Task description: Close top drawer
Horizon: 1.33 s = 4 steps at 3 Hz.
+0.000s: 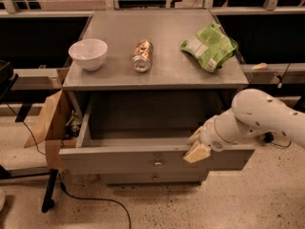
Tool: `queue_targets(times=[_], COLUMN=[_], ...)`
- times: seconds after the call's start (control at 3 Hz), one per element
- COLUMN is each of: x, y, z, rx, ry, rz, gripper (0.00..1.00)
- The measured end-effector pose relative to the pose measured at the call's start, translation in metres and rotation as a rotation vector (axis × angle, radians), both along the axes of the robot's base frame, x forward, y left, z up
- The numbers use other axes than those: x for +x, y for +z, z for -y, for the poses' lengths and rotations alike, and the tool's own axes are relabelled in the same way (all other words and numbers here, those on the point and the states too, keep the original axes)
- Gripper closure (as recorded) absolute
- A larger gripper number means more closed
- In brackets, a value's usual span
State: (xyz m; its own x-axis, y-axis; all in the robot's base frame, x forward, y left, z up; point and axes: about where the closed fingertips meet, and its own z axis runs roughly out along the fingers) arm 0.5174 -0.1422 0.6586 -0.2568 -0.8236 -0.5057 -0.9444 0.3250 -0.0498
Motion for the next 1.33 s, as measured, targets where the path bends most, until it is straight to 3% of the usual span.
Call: queue_targets(times=[0.33,0.67,1.33], x=[0.011,0.028,0.043], y=[-0.002,0.000,0.004], z=[0.004,0.004,0.004], rx=[-0.010,-0.032,-0.052], ry=[-0.019,-0.029,-0.037], rz=[0.009,0.029,0.049], gripper=[0.95,1.00,0.59])
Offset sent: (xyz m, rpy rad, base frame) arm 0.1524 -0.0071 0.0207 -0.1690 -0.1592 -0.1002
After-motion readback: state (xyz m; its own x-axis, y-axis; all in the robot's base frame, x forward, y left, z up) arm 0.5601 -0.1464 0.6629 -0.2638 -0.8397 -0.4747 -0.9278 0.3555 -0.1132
